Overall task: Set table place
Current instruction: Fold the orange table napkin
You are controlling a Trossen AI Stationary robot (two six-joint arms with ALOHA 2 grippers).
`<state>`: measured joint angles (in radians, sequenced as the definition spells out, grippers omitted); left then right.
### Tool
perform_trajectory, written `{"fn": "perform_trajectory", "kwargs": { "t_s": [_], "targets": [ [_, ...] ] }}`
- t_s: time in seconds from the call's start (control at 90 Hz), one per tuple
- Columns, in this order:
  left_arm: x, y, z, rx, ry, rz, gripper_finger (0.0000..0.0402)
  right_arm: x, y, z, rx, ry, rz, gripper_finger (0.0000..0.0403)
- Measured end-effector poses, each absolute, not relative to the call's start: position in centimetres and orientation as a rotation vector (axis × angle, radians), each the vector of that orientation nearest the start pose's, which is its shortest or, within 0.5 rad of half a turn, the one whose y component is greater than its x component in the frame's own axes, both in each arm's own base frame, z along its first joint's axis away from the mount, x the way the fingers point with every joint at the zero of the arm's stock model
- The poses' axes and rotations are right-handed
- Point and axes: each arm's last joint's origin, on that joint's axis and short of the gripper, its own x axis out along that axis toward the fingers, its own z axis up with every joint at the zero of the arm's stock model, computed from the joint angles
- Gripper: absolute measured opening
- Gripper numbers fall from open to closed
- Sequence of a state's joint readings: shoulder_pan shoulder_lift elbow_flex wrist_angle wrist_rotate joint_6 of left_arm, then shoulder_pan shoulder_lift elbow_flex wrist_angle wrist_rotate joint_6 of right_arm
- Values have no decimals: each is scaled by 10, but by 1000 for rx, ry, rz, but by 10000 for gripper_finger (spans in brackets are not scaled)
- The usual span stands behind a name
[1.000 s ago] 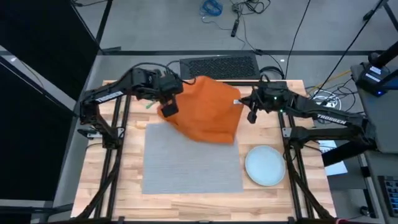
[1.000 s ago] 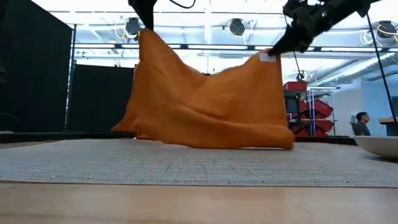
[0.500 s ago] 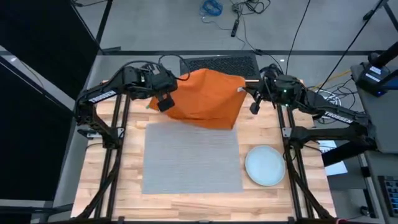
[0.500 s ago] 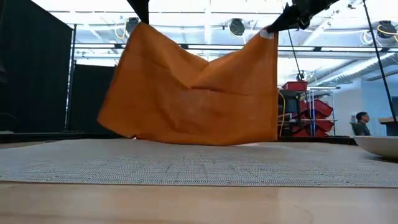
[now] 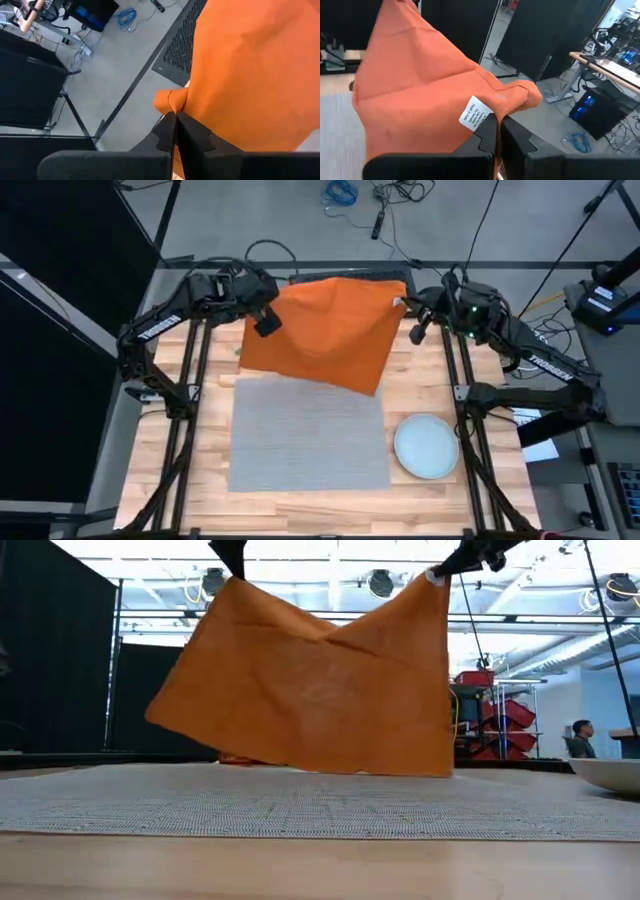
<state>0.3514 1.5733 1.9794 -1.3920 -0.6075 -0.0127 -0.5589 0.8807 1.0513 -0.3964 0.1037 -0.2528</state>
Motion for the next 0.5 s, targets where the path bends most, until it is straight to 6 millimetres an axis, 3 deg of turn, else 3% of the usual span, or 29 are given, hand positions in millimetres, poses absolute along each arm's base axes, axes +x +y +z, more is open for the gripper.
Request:
{"fn": "perform_trajectory", "kwargs": {
  "t_s": [0.256,0.5],
  "targets": [
    [250,118,445,101,973,911,0,143,-95,408,-241,259,-628,0],
    [256,92,441,82,1008,773,0,141,-91,406,-216,320,-541,0]
  ]
}}
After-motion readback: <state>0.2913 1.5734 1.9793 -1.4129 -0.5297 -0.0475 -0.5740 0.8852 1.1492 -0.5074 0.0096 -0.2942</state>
